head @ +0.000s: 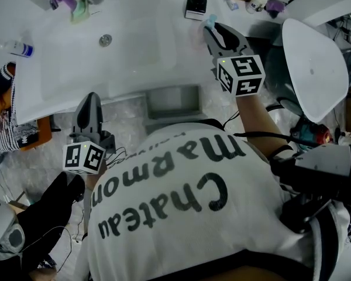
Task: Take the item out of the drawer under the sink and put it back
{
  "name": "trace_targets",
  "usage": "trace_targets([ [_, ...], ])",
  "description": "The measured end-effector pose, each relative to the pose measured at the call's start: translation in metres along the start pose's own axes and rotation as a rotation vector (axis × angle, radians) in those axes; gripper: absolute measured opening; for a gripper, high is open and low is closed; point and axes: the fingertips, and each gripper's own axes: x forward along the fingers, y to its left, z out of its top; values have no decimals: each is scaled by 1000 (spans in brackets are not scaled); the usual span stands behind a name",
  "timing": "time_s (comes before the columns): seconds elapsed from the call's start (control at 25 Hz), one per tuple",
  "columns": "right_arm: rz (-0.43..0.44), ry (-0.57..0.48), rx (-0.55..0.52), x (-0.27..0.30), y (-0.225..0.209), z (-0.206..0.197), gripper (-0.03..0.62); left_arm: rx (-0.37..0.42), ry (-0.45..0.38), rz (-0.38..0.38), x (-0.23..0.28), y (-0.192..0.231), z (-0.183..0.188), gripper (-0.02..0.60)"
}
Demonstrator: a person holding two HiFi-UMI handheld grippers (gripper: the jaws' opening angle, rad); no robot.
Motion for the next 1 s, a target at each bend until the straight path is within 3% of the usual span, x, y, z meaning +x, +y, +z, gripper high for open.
trace_targets([
  [1.0,-14,-14,-43,-3,-2,7,117,-8,-7,24,-5,5,1,8],
])
